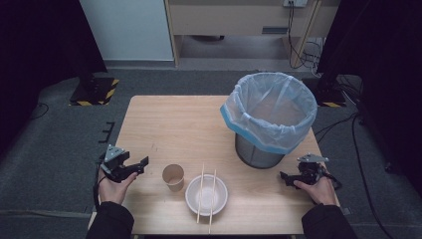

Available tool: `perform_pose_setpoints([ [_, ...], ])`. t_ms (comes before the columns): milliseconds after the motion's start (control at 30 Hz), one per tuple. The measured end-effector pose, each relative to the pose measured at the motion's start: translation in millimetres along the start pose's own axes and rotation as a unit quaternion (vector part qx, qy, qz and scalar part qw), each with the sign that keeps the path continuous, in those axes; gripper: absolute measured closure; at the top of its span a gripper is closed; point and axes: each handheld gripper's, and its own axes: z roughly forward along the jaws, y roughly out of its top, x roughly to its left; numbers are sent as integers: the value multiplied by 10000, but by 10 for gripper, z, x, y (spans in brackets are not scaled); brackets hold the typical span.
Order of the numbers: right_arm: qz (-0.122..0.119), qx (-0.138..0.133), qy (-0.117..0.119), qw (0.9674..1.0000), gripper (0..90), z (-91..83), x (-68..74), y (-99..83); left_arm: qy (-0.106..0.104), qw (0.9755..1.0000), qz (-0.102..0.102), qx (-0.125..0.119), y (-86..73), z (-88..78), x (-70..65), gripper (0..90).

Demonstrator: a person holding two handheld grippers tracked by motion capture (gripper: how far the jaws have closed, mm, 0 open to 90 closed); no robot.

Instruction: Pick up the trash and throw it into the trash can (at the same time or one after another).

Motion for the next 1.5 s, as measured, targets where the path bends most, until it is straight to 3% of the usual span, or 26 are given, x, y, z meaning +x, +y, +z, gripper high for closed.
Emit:
perform_pose_setpoints([
  [133,-2,1,0,10000,8,0,0,0,-95,9994,51,-331,107,-85,-98,200],
  [233,2,4,8,10000,7,-1,0,1,-207,9987,110,-444,156,-133,-169,227],
  [533,-41,6,26,10000,8,0,-3,2,-504,9965,436,-510,213,-173,-428,294],
  [800,-43,-3,20,10000,7,2,-2,2,-730,9940,801,-125,123,-57,-605,333],
  [1100,-69,-11,34,10000,7,7,2,8,-872,9910,936,398,15,90,-721,426],
  [1500,-77,1,67,9999,7,14,27,14,-806,9883,942,890,-45,238,-734,593],
])
